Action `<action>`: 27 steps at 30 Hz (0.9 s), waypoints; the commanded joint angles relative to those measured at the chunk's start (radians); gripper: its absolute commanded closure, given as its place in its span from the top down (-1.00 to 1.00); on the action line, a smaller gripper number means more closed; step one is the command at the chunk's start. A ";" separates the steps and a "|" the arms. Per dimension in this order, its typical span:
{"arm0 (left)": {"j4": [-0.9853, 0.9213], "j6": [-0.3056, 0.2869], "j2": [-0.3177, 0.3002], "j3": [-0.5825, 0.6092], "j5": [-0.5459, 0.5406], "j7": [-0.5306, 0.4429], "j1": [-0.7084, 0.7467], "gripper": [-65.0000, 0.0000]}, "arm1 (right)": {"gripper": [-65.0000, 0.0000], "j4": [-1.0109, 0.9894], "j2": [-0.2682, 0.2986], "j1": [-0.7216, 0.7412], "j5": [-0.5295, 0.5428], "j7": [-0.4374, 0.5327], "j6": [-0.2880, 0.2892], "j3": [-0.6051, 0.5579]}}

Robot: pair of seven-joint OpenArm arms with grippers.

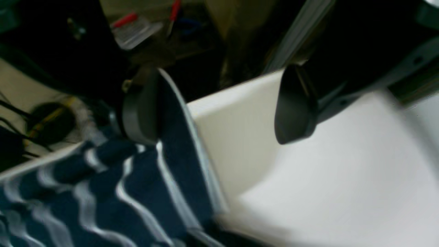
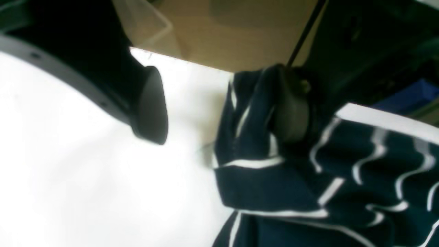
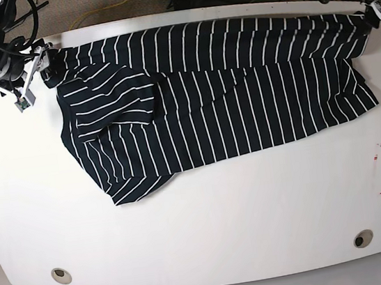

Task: Fold the T-shirt properly
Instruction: 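Lay the shirt down flat while pulling both grippers apart, then release the shirt edge and reposition both grippers along it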

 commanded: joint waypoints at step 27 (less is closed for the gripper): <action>-0.082 -0.001 -0.065 0.193 -0.295 0.102 -0.153 0.38 | 0.31 0.066 -0.028 0.027 0.002 -0.013 -0.002 0.092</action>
